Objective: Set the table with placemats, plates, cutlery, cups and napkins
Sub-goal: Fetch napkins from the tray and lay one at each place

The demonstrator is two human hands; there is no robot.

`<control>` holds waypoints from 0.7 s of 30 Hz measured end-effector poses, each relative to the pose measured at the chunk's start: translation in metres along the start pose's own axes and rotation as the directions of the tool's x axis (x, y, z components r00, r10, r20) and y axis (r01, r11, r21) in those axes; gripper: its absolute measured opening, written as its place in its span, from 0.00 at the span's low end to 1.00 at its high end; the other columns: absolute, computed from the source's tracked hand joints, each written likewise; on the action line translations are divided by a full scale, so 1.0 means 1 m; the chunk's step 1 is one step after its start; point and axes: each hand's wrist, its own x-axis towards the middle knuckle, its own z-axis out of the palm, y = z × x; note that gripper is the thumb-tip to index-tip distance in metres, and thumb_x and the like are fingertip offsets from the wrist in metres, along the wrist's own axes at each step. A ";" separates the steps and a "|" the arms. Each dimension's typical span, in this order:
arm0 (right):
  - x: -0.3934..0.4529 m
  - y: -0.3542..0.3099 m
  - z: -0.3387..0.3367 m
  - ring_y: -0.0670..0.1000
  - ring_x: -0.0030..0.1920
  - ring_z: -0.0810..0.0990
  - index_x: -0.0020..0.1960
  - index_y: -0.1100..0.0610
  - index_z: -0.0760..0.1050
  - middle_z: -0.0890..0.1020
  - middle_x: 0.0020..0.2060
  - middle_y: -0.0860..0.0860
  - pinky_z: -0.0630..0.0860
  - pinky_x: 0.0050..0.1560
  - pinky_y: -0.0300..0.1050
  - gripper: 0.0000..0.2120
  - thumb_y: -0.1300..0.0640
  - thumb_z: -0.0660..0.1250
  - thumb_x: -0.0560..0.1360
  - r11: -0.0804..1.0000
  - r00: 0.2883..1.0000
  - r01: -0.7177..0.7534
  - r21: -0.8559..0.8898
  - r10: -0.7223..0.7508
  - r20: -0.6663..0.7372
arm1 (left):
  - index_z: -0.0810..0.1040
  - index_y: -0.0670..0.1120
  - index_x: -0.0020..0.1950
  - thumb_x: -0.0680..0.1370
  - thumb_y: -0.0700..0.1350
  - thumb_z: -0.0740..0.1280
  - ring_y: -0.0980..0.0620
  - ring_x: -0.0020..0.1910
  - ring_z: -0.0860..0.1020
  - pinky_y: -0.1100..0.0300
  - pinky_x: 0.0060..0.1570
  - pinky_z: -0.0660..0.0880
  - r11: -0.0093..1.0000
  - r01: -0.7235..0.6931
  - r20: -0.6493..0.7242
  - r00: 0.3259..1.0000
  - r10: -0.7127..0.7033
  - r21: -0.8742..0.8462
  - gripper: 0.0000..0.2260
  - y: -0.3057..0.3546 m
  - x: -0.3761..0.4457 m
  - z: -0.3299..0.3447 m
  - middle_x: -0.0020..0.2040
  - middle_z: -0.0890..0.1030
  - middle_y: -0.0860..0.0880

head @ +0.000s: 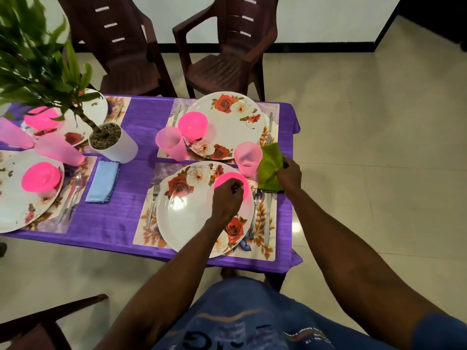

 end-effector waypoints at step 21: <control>0.026 -0.006 0.007 0.55 0.51 0.77 0.58 0.58 0.73 0.79 0.53 0.55 0.71 0.46 0.44 0.13 0.68 0.63 0.75 0.994 0.999 -0.037 0.105 0.039 -0.021 | 0.82 0.42 0.55 0.78 0.40 0.65 0.50 0.47 0.79 0.60 0.48 0.73 0.999 0.032 0.000 0.999 -0.032 0.029 0.08 -0.008 0.004 -0.003 0.50 0.84 0.46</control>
